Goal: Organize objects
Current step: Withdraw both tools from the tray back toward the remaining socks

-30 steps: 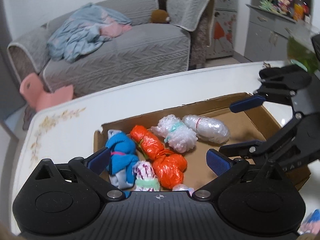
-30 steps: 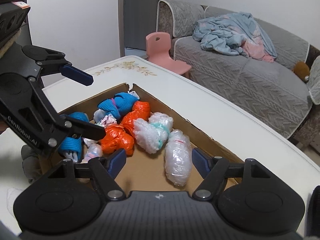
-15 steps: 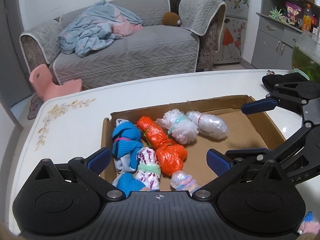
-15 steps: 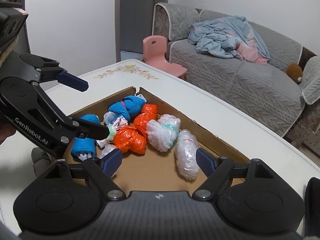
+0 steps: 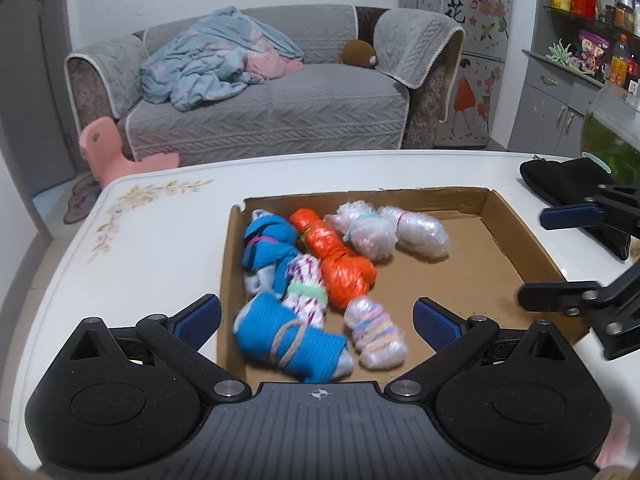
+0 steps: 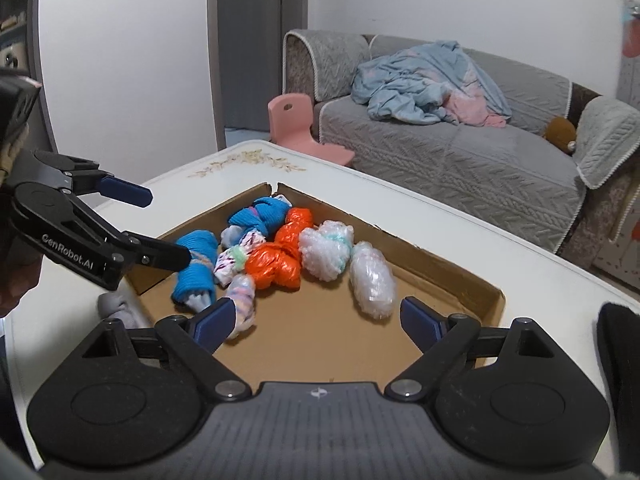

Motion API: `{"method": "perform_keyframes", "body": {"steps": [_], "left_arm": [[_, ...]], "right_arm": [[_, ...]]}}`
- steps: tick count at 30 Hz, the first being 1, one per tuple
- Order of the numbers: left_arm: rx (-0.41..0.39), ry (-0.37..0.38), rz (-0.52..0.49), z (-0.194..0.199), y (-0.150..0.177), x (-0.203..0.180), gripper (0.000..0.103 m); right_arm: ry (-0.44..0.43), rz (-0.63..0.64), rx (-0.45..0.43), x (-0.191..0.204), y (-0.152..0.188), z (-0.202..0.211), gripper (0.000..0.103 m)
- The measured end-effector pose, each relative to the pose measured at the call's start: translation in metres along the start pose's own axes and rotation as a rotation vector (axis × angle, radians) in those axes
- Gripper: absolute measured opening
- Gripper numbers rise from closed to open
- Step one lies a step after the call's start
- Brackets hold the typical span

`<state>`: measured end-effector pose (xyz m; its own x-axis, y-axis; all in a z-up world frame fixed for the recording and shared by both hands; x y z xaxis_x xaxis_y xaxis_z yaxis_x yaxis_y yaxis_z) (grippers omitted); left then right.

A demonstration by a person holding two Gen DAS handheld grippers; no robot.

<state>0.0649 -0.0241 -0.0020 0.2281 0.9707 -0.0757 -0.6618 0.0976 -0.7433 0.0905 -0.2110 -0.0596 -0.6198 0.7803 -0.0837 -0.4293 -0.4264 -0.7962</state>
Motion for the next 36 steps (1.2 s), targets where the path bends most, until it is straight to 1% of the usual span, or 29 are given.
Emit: {"method": "perform_keyframes", "body": {"steps": [8, 12, 15, 18, 20, 22, 24, 27, 30, 33, 36], "left_arm": [[-0.044, 0.029, 0.058, 0.033, 0.033, 0.005, 0.102], [-0.048, 0.033, 0.087, 0.043, 0.059, 0.001, 0.102], [-0.045, 0.023, 0.075, 0.046, 0.082, -0.010, 0.102], [-0.040, 0.022, 0.057, 0.045, 0.103, -0.023, 0.102], [-0.037, 0.044, 0.069, 0.043, 0.115, -0.030, 0.102], [-0.037, 0.063, 0.080, 0.041, 0.120, -0.035, 0.102], [-0.040, 0.078, 0.085, 0.040, 0.122, -0.039, 0.102], [-0.048, 0.076, 0.068, 0.041, 0.122, -0.045, 0.102], [-0.035, 0.097, 0.065, 0.036, 0.123, -0.049, 0.102], [-0.015, 0.088, 0.047, 0.027, 0.123, -0.052, 0.102], [-0.018, 0.068, 0.034, 0.021, 0.125, -0.051, 0.102]], "right_arm": [[-0.018, -0.042, -0.055, 0.007, 0.031, 0.040, 0.091], [-0.018, -0.066, -0.084, 0.015, 0.050, 0.061, 0.094], [-0.027, -0.079, -0.107, 0.023, 0.074, 0.077, 0.095], [0.004, -0.062, -0.107, 0.030, 0.103, 0.086, 0.096], [0.007, -0.063, -0.094, 0.033, 0.120, 0.087, 0.095], [0.010, -0.061, -0.082, 0.034, 0.132, 0.085, 0.095], [0.035, -0.052, -0.067, 0.035, 0.140, 0.082, 0.095], [0.025, -0.073, -0.059, 0.033, 0.147, 0.079, 0.094], [0.034, -0.081, -0.050, 0.028, 0.152, 0.076, 0.094], [0.037, -0.110, -0.046, 0.022, 0.158, 0.074, 0.091], [0.052, -0.133, -0.057, 0.017, 0.162, 0.077, 0.089]]}}
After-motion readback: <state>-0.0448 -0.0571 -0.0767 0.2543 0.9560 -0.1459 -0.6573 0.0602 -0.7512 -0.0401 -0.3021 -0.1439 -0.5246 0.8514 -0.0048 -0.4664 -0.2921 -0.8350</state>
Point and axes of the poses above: each gripper's, at about its wrist camera, not at the fingertips, and z roughly against the way its jaws point, x to its left, y to its underside, the point moved 3 cm from there along -z, roughly the way its jaws point, and after that the axes turned 8 degrees about y, right-handed, at the moved point
